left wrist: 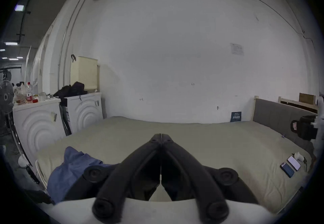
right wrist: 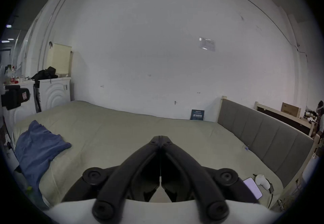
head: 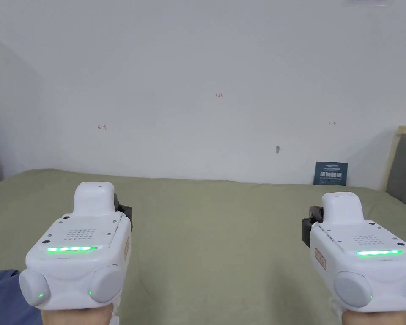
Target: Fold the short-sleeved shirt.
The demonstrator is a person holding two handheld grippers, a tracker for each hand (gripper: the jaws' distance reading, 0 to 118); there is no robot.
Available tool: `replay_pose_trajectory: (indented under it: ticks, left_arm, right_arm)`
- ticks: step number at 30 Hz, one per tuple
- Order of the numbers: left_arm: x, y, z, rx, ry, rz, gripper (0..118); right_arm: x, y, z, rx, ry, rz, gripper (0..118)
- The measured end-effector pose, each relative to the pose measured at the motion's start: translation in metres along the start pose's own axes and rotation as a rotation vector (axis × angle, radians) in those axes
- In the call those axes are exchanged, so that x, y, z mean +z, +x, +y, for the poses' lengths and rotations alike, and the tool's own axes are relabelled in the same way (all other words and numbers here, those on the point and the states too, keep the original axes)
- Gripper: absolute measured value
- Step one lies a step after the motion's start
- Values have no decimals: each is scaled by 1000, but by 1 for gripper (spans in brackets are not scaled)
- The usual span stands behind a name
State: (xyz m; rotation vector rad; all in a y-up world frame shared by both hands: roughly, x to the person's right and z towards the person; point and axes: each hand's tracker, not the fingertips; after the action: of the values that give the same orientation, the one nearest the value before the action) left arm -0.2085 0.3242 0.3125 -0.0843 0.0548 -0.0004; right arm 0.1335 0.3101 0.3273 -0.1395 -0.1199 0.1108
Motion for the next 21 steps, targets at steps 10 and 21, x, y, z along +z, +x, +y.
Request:
replay_pose_trajectory:
  ticks: [10,21]
  left_arm:
    - [66,-114,-8,-25,-12,291,0]
    - [109,-199,-60,68,-158,494,0]
  right_arm:
    - [-4,-122,1,21,2,335,0]
    - [-1,-224,-24,77,-16,595,0]
